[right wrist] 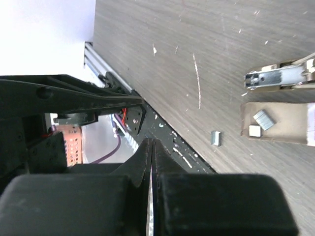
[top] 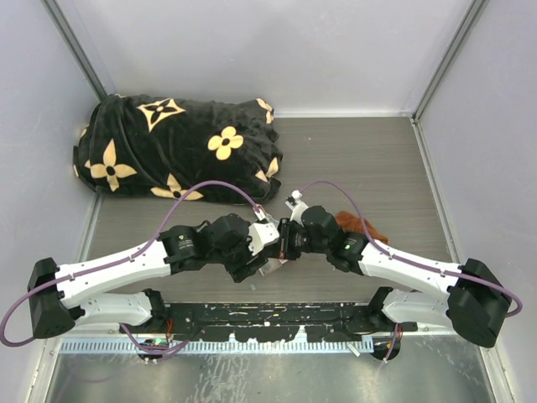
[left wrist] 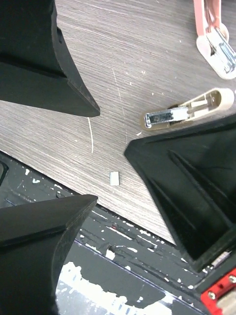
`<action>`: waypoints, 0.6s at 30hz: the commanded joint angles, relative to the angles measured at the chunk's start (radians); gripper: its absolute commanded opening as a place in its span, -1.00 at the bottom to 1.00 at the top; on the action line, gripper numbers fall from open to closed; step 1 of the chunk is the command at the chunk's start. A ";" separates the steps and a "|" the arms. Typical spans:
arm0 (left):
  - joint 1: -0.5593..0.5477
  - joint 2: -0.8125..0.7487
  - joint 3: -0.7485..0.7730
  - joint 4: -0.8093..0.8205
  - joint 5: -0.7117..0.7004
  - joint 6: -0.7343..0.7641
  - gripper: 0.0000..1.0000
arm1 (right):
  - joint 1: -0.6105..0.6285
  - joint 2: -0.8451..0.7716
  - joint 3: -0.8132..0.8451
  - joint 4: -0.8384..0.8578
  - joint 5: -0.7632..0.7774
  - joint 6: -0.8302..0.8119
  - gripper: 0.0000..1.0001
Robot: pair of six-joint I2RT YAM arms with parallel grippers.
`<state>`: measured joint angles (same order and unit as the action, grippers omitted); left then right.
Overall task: Load the staples into the stapler
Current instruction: Pick up the staple from the center of the board.
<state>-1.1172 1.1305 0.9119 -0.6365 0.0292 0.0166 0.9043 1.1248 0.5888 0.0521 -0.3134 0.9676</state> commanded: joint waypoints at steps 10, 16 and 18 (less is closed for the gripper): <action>0.330 -0.215 -0.156 0.208 0.080 -0.509 0.59 | 0.044 -0.018 -0.010 -0.141 0.192 -0.260 -0.53; 0.565 -0.222 -0.263 0.235 0.288 -0.640 0.61 | 0.240 0.104 0.060 -0.234 0.397 -0.264 -0.33; 0.627 -0.215 -0.227 0.184 0.318 -0.598 0.61 | 0.290 0.147 0.090 -0.235 0.437 -0.263 -0.32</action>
<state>-0.5957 0.9192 0.6334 -0.4747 0.1928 -0.5320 1.1160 1.2137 0.5983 -0.1604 -0.0269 0.7311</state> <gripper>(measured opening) 0.801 0.335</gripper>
